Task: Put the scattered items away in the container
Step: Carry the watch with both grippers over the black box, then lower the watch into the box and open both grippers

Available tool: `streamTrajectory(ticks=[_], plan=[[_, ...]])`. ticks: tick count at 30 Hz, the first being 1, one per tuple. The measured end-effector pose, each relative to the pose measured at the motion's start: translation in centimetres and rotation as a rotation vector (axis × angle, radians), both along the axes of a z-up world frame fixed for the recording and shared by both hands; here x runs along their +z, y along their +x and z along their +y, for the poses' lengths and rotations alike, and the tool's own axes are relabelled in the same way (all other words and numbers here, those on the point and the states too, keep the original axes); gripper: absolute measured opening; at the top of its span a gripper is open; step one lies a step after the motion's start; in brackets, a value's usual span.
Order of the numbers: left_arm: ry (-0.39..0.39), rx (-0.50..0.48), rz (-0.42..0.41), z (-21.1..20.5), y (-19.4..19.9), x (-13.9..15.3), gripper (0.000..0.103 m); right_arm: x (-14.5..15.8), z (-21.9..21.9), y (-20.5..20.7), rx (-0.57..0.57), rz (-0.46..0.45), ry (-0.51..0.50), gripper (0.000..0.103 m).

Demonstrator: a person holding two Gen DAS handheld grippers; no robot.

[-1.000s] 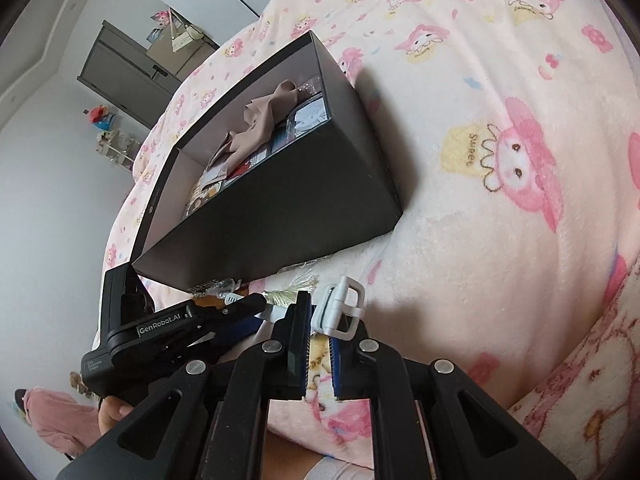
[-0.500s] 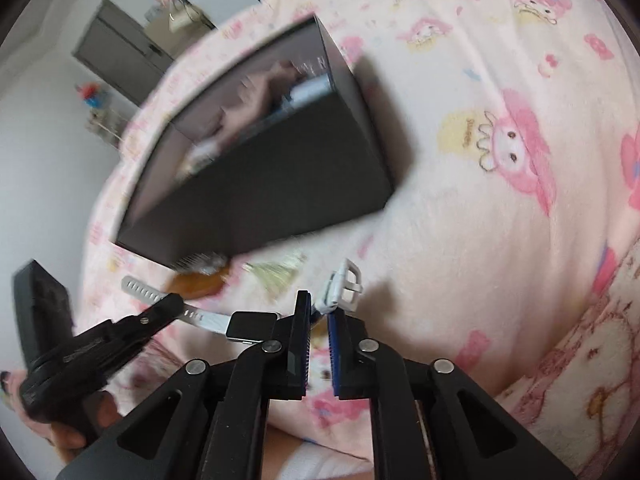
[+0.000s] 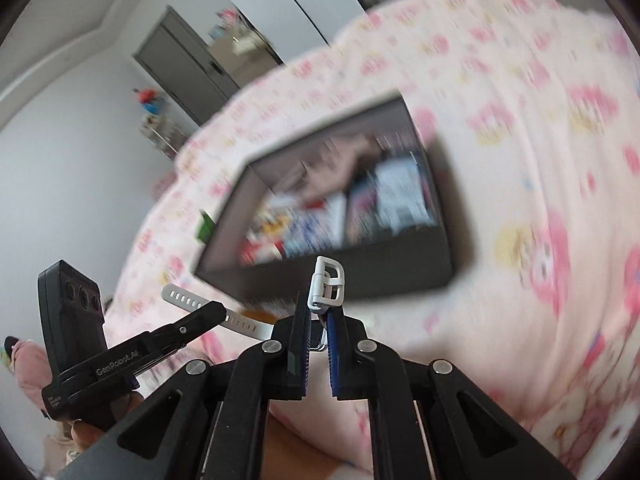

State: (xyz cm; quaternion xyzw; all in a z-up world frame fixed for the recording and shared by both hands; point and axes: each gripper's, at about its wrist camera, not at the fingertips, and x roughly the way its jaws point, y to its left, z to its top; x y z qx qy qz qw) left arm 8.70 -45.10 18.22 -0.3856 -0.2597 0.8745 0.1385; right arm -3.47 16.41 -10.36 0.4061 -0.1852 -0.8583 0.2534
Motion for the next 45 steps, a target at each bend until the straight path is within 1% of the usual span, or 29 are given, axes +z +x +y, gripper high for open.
streamTrajectory(ticks=[2, 4, 5, 6, 8, 9, 11, 12, 14, 15, 17, 18, 20, 21, 22, 23, 24, 25, 26, 27, 29, 30, 32, 33, 35, 37, 39, 43, 45], plan=[[-0.017, 0.013, 0.017, 0.4, -2.3, 0.6, 0.001, 0.6, -0.6, -1.5, -0.002, 0.012, 0.004, 0.006], [-0.008, 0.03, 0.039, -0.3, -4.9, 1.4, 0.001, 1.4, -1.3, -3.8, 0.02, 0.032, -0.032, 0.006], [0.001, 0.04, 0.04, -0.6, -6.1, 1.4, 0.001, 1.9, -1.7, -5.0, 0.02, 0.049, -0.03, 0.006], [0.006, 0.061, 0.025, -0.9, -7.8, 1.0, 0.001, 2.3, -2.4, -6.6, 0.02, 0.074, -0.012, 0.006], [-0.029, 0.118, -0.046, -1.4, -10.7, -0.7, 0.001, 2.2, -3.7, -9.4, 0.03, 0.074, 0.023, 0.006], [-0.051, 0.141, -0.062, -1.6, -11.9, -1.4, 0.001, 1.5, -4.6, -11.5, 0.038, 0.048, 0.049, 0.006], [-0.075, 0.167, -0.099, -1.7, -13.8, -3.1, 0.001, -0.1, -5.6, -13.8, 0.033, -0.012, 0.096, 0.006], [-0.072, 0.172, -0.129, -1.9, -14.9, -4.0, 0.001, -1.6, -6.0, -15.1, 0.039, -0.072, 0.094, 0.006], [-0.069, 0.17, -0.153, -2.2, -15.9, -4.8, 0.001, -3.3, -6.4, -16.6, 0.048, -0.133, 0.077, 0.006], [-0.083, 0.171, -0.165, -2.2, -16.6, -5.0, 0.001, -3.9, -6.9, -17.2, 0.06, -0.152, 0.091, 0.006], [-0.114, 0.171, -0.189, -2.2, -17.4, -5.4, 0.001, -4.3, -7.4, -18.0, 0.076, -0.155, 0.122, 0.006], [-0.129, 0.173, -0.209, -2.3, -17.6, -5.5, 0.002, -4.5, -7.8, -18.5, 0.085, -0.163, 0.159, 0.006], [-0.135, 0.184, -0.22, -2.5, -17.4, -5.7, 0.012, -5.0, -8.3, -19.0, 0.105, -0.202, 0.237, 0.016], [-0.14, 0.185, -0.23, -2.7, -17.2, -5.7, 0.027, -5.3, -8.1, -18.9, 0.103, -0.227, 0.277, 0.029], [-0.136, 0.19, -0.232, -2.8, -17.1, -5.9, 0.036, -5.5, -7.8, -18.6, 0.096, -0.235, 0.284, 0.041], [-0.105, 0.18, -0.211, -3.0, -16.8, -5.7, 0.036, -5.5, -7.4, -18.4, 0.086, -0.237, 0.279, 0.045], [-0.093, 0.19, -0.184, -3.2, -16.4, -5.5, 0.036, -5.3, -6.9, -18.0, 0.087, -0.227, 0.259, 0.046], [-0.106, 0.221, -0.152, -3.3, -15.9, -5.1, 0.034, -4.8, -6.5, -17.6, 0.09, -0.216, 0.245, 0.046], [-0.127, 0.237, -0.11, -3.0, -15.4, -4.7, 0.034, -3.9, -6.1, -16.9, 0.078, -0.183, 0.254, 0.046], [-0.154, 0.229, -0.056, -2.5, -14.8, -4.1, 0.033, -2.8, -5.7, -16.4, 0.058, -0.121, 0.267, 0.046], [-0.152, 0.201, -0.033, -1.8, -14.7, -3.9, 0.029, -1.0, -4.9, -15.4, 0.021, -0.009, 0.292, 0.048], [-0.136, 0.158, -0.029, -1.4, -14.8, -3.8, 0.029, -0.1, -4.4, -15.0, 0.002, 0.039, 0.308, 0.049], [-0.115, 0.094, -0.054, -0.5, -15.4, -4.1, 0.029, 0.8, -3.7, -14.6, -0.002, 0.093, 0.335, 0.049], [-0.111, 0.086, -0.072, -0.2, -15.6, -4.4, 0.029, 0.8, -3.7, -14.9, 0.018, 0.08, 0.338, 0.049], [-0.13, 0.065, -0.126, 0.6, -15.9, -5.1, 0.029, 0.0, -4.3, -15.5, 0.065, 0.025, 0.344, 0.047], [-0.16, 0.03, -0.189, 1.5, -16.3, -6.0, 0.031, -1.5, -5.7, -15.9, 0.116, -0.049, 0.366, 0.04], [-0.169, 0.01, -0.253, 2.1, -16.7, -7.1, 0.032, -2.9, -7.0, -15.9, 0.158, -0.09, 0.393, 0.038], [-0.137, -0.005, -0.348, 2.0, -18.1, -9.4, 0.032, -4.9, -8.4, -16.4, 0.18, -0.127, 0.401, 0.038], [-0.089, -0.031, -0.394, 2.0, -19.2, -10.6, 0.032, -5.2, -8.4, -17.0, 0.179, -0.139, 0.395, 0.038]])
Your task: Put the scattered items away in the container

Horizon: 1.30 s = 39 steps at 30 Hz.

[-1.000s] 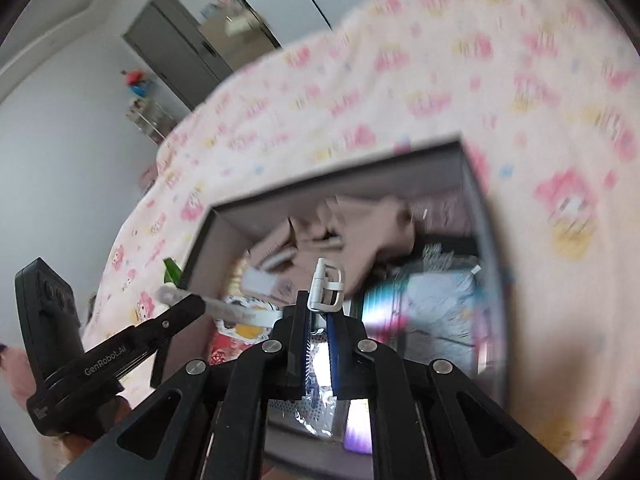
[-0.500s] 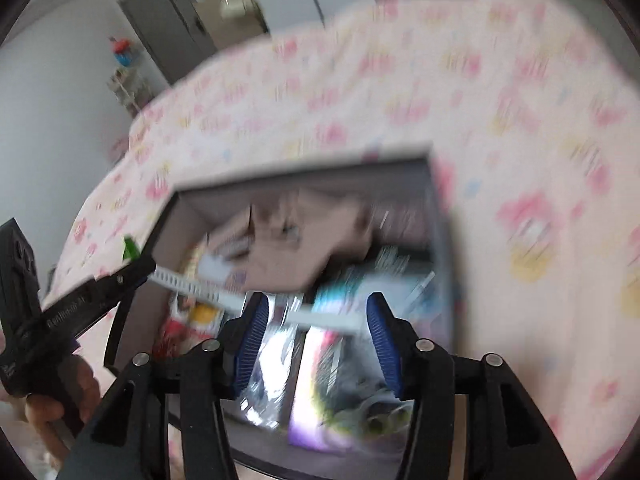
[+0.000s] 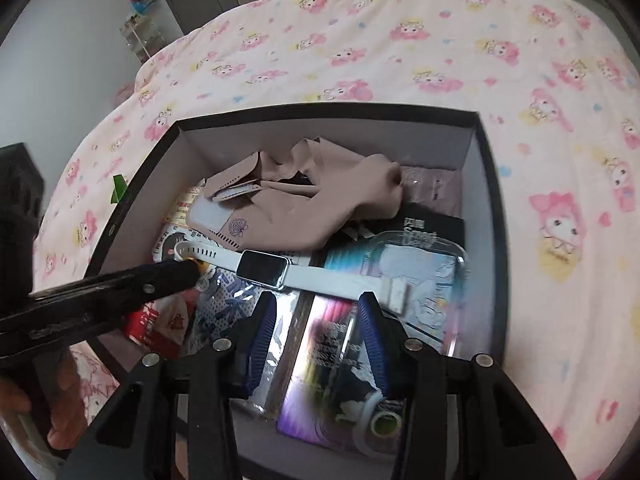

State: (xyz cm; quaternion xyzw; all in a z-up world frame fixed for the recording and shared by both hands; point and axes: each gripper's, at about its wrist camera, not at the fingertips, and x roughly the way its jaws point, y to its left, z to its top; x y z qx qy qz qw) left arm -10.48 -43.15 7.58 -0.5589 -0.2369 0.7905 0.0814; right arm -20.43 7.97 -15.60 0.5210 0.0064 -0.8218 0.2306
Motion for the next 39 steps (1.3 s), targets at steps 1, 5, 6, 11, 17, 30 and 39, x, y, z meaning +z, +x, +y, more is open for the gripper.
streamTrajectory(ticks=[1, 5, 6, 11, 17, 30, 39], plan=[[0.012, -0.006, -0.019, -0.1, -0.5, -0.4, 0.032, -0.2, 0.0, -0.3, -0.005, -0.006, 0.002, 0.038], [0.032, -0.01, -0.015, -0.2, -0.7, -0.4, 0.032, -0.9, 0.3, -1.4, -0.039, -0.039, -0.009, 0.038], [0.031, -0.016, 0.01, 0.0, -0.1, 0.2, 0.032, -0.7, 0.5, -1.2, -0.05, -0.03, -0.023, 0.038], [-0.064, -0.082, 0.156, 2.2, 3.2, 4.0, 0.034, 3.0, 1.6, 1.7, -0.078, 0.087, -0.063, 0.038], [-0.131, -0.117, 0.307, 3.2, 6.4, 10.3, 0.048, 7.5, 2.2, 5.5, -0.093, 0.185, 0.0, 0.042], [-0.274, -0.08, 0.562, 5.0, 15.3, 20.0, 0.092, 15.3, 4.6, 13.7, -0.2, 0.364, 0.006, 0.072], [-0.307, -0.037, 0.618, 5.7, 20.5, 21.3, 0.102, 17.5, 5.6, 18.2, -0.256, 0.442, 0.013, 0.074]])
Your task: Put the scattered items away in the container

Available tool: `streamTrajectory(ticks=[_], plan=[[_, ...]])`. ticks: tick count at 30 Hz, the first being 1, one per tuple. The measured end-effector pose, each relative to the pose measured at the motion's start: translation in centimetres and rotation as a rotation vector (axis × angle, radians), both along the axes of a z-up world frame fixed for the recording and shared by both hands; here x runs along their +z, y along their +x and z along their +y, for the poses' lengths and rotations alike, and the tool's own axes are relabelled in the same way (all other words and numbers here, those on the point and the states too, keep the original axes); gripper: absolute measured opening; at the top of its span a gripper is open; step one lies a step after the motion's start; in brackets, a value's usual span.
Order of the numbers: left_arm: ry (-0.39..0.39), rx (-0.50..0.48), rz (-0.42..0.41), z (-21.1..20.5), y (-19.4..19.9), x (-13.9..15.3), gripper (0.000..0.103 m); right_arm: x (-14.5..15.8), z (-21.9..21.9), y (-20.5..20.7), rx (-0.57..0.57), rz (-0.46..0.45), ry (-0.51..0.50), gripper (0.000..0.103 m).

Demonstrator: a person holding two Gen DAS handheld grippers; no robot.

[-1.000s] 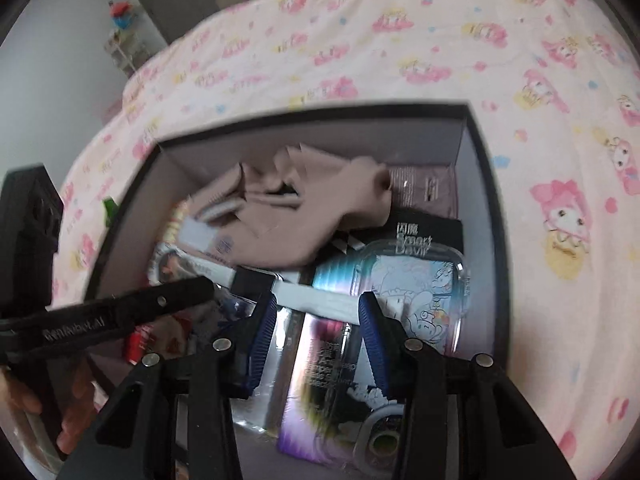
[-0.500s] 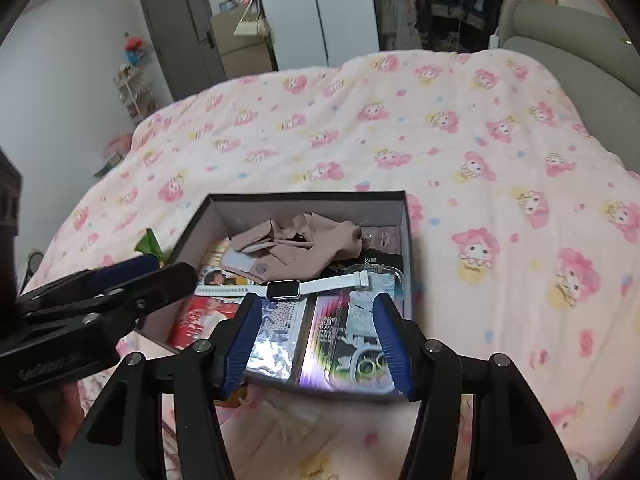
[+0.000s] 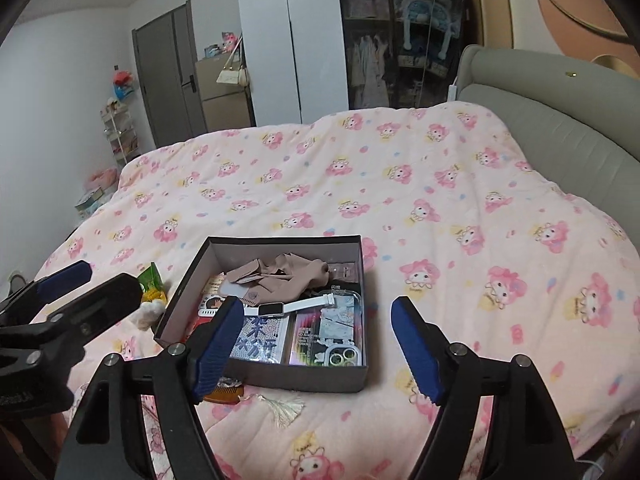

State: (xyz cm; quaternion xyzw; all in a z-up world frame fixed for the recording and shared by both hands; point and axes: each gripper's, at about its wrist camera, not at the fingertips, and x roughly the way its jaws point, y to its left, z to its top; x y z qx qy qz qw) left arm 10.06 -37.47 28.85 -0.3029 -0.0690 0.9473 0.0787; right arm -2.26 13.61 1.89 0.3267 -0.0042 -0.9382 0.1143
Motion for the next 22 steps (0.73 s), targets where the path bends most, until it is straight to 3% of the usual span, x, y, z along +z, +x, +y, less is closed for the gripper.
streamTrajectory(ticks=[6, 12, 22], plan=[[-0.019, 0.032, -0.019, -0.3, 2.4, -1.9, 0.102, -1.1, 0.1, 3.3, -0.031, 0.001, -0.009, 0.074], [-0.001, 0.066, -0.099, -1.1, 3.7, -5.0, 0.102, -3.0, -0.3, 5.1, -0.011, -0.018, 0.02, 0.074], [-0.028, 0.039, -0.088, -0.3, 4.2, -5.0, 0.102, -4.5, -1.1, 5.5, -0.013, -0.058, 0.038, 0.074]])
